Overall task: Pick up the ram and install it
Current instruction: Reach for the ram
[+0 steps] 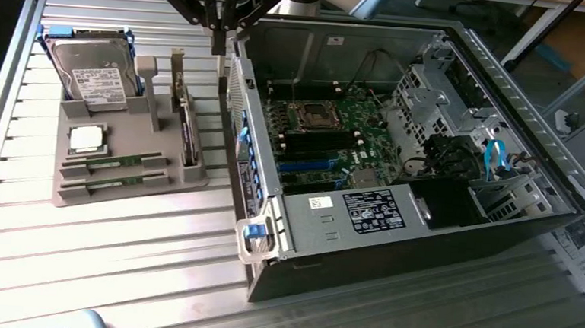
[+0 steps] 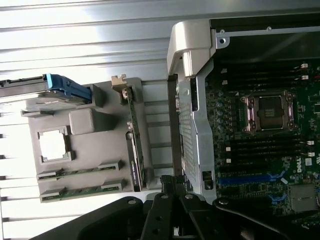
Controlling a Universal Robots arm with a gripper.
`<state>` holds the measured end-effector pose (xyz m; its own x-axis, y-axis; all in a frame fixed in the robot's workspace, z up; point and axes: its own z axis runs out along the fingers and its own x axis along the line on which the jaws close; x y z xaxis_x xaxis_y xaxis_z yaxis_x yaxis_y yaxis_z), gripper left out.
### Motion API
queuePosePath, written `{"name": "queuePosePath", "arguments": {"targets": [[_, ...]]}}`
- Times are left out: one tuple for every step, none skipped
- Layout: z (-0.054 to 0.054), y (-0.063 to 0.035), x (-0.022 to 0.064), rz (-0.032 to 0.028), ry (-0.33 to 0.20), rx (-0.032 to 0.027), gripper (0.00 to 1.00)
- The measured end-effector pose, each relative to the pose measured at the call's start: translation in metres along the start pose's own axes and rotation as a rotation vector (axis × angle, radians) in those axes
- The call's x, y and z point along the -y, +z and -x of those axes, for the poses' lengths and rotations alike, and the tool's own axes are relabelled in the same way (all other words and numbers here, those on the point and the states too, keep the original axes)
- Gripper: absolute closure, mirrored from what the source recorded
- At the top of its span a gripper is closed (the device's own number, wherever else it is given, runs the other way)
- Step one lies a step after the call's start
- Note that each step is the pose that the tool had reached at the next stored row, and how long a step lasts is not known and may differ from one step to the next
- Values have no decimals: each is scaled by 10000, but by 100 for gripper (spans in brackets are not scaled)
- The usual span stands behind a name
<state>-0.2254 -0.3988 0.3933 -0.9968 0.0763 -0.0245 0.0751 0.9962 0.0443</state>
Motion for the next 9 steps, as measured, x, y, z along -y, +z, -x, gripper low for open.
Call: {"name": "queuePosePath", "arguments": {"targets": [[-9,0,1,0,0,0,89],[-16,-1,1,0,0,0,89],[-24,-1,2,0,0,-1,89],[-29,-1,2,0,0,0,89],[-36,-1,3,0,-1,0,89],[-41,-1,3,0,0,0,89],[-46,-1,3,0,0,0,89],[-50,-2,4,0,0,-1,89],[-55,-2,4,0,0,-1,89]]}}
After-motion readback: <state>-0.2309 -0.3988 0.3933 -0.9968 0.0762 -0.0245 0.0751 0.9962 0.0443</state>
